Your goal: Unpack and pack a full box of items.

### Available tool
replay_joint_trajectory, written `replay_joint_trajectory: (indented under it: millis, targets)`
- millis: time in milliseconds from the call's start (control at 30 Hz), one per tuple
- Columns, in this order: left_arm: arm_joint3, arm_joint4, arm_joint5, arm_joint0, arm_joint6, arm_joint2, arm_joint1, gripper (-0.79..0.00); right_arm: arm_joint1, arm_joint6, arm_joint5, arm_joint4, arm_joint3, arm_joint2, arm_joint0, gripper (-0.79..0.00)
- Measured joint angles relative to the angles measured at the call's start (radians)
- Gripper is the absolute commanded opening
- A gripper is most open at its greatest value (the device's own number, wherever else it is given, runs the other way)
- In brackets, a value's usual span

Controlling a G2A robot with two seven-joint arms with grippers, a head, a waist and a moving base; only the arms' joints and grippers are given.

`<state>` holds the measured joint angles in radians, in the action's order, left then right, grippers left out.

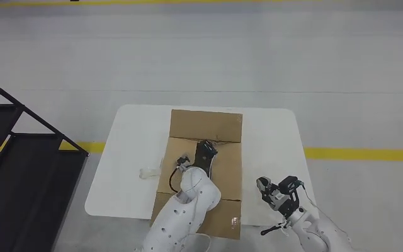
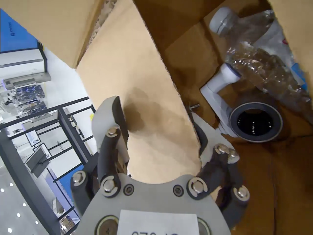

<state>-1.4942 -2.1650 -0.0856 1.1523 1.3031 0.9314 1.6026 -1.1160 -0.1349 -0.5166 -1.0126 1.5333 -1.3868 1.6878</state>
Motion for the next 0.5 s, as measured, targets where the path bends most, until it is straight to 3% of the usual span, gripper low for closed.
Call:
replay_joint_trajectory:
  millis: [267, 500]
  targets:
    - [-0.082, -0.025, 0.001, 0.042, -0.034, 0.019, 0.001, -0.785, 0.003, -0.005, -0.006, 0.001, 0.021, -0.024, 0.004, -0.785]
    - [-0.21, 0.085, -0.001, 0.076, -0.037, 0.07, 0.006, -0.785, 0.007, -0.012, -0.008, 0.01, 0.041, -0.057, 0.015, -0.785]
